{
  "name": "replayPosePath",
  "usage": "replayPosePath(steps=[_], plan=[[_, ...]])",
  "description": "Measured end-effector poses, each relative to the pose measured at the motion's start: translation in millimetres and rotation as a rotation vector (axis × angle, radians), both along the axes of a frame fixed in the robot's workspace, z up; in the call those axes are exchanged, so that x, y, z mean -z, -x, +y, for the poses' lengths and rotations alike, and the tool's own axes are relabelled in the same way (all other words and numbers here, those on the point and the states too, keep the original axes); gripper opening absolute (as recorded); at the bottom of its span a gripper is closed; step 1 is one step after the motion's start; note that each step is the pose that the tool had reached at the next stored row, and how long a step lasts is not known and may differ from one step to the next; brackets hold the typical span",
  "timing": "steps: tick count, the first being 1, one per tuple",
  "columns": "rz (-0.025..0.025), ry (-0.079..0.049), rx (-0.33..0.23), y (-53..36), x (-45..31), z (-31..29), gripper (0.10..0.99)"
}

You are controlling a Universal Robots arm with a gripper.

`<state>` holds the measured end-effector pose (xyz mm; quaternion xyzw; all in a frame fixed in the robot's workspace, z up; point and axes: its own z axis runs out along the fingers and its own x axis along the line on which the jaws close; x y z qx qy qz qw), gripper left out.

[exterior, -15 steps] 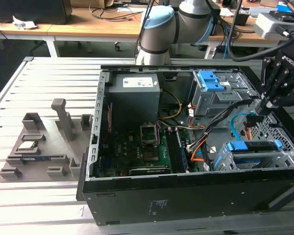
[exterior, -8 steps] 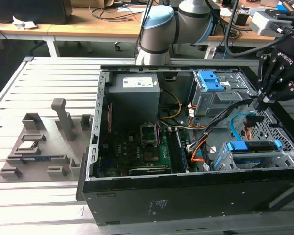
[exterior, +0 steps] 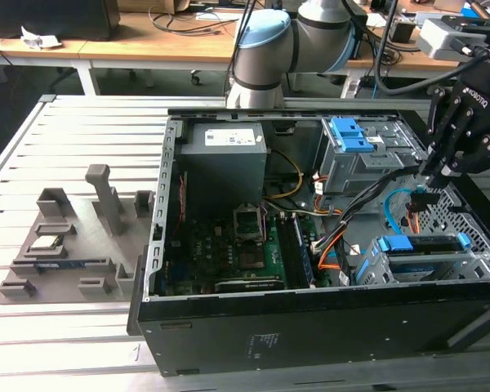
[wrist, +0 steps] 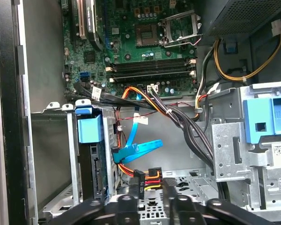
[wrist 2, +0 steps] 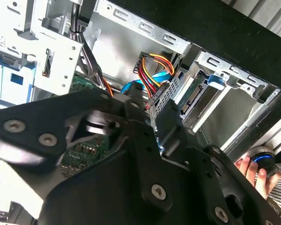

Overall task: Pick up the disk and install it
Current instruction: 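Insert the first disk wire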

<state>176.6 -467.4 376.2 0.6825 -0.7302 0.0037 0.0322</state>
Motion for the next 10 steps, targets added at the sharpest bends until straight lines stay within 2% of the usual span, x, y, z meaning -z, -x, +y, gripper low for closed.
replayPosePath(steps=[1, 3, 5, 8, 10], plan=[[-0.0001, 0.0, 0.0, 0.0, 0.0, 0.0, 0.42], [0.0, 0.0, 0.0, 0.0, 0.5, 2.7, 0.42], [0.0, 0.007, 0.0, 0.0, 4.4, 5.0, 0.42], [0.0, 0.026, 0.0, 0.0, 9.2, 5.0, 0.42], [-0.0001, 0.033, 0.0, 0.0, 12.5, 5.0, 0.42]])
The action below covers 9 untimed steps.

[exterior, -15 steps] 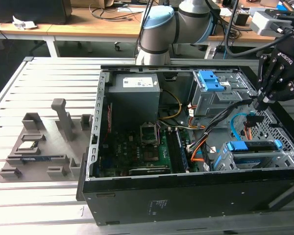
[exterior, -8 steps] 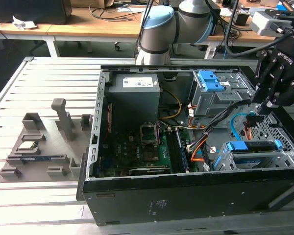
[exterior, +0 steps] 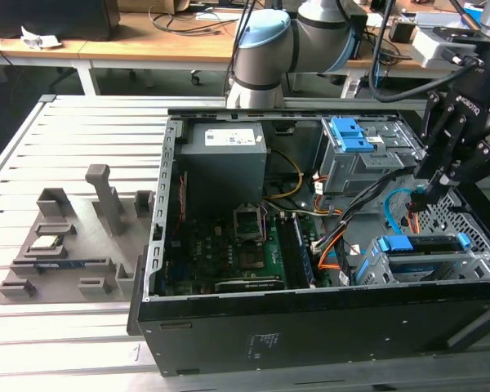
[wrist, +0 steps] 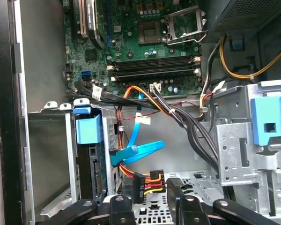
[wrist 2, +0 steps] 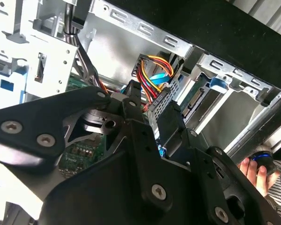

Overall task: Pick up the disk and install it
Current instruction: 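Insert the first disk wire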

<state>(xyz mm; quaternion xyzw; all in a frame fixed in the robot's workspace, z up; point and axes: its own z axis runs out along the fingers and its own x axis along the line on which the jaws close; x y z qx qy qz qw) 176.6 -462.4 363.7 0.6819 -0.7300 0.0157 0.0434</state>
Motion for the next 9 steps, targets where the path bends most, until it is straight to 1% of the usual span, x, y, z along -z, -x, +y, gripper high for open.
replayPosePath(steps=[3, 4, 7, 9], plan=[[0.0, 0.007, 0.0, 0.0, 5.2, -0.3, 0.42], [0.0001, 0.014, 0.0, 0.0, 6.5, -0.7, 0.42], [0.0, 0.023, 0.0, -0.1, 7.3, -1.9, 0.42], [0.0, 0.035, 0.0, 0.0, 7.5, -2.6, 0.42]])
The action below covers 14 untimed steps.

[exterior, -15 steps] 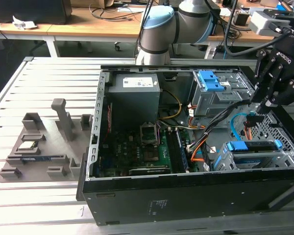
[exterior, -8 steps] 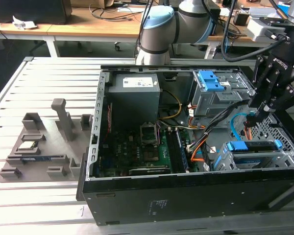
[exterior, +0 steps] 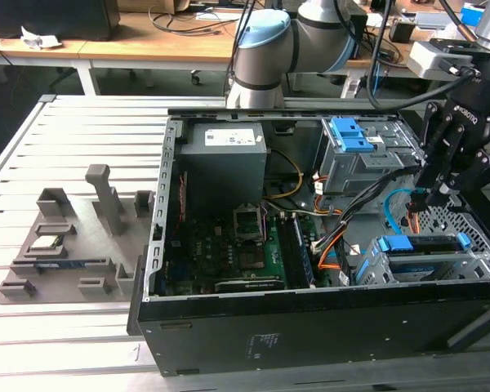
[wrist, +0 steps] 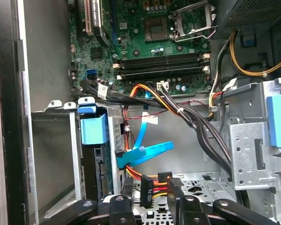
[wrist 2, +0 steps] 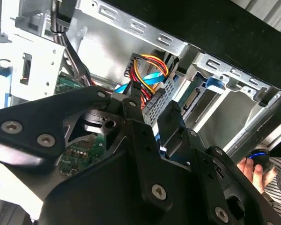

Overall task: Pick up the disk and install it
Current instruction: 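Insert the first disk wire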

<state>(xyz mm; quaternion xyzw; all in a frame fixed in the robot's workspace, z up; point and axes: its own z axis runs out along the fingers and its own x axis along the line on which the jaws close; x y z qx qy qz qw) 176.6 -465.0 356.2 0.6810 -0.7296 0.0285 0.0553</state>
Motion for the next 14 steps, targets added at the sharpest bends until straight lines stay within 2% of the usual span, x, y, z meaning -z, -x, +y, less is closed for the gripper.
replayPosePath(steps=[6, 7, 9, 14], plan=[[0.0, 0.001, 0.0, 0.0, 0.0, -0.1, 0.408], [0.0, 0.002, 0.0, 0.0, 0.0, -0.1, 0.275], [0.0, 0.002, 0.0, 0.0, 0.0, 0.0, 0.165], [0.0, 0.003, 0.0, 0.0, 0.0, 0.0, 0.165]])
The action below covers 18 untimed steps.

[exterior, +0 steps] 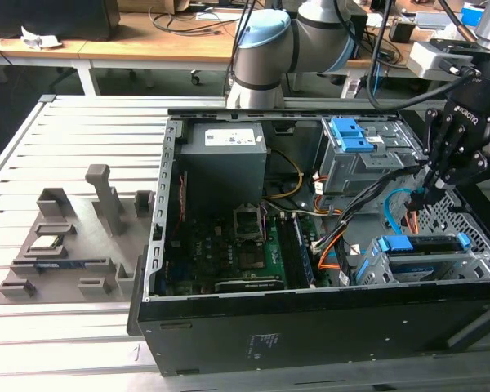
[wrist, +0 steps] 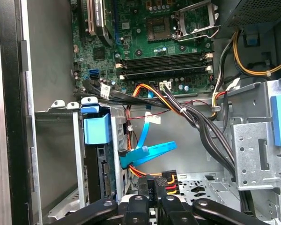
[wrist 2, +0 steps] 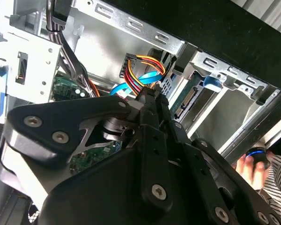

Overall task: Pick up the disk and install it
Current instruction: 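Insert the first disk wire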

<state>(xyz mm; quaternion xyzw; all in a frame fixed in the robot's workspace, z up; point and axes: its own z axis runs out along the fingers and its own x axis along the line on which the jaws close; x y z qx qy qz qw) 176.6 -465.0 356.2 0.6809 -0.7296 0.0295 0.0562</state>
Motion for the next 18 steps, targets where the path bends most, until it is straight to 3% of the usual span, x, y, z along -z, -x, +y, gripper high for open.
replayPosePath(steps=[2, 3, 4, 5, 6, 10, 18], plan=[[0.0, 0.0, 0.0, -0.1, 0.1, -0.6, 0.165], [0.0, 0.0, 0.0, 0.0, 0.0, -5.4, 0.165], [0.0, 0.0, 0.0, 0.0, 0.0, -13.2, 0.165], [0.0, 0.0, 0.0, 0.0, 0.7, -31.2, 0.165], [0.0, 0.0, 0.0, 0.0, 1.2, -34.4, 0.165], [0.0001, 0.0, 0.0, 0.0, 4.3, -40.6, 0.165], [0.0, 0.0, -0.01, -0.2, 10.9, -43.1, 0.165]])
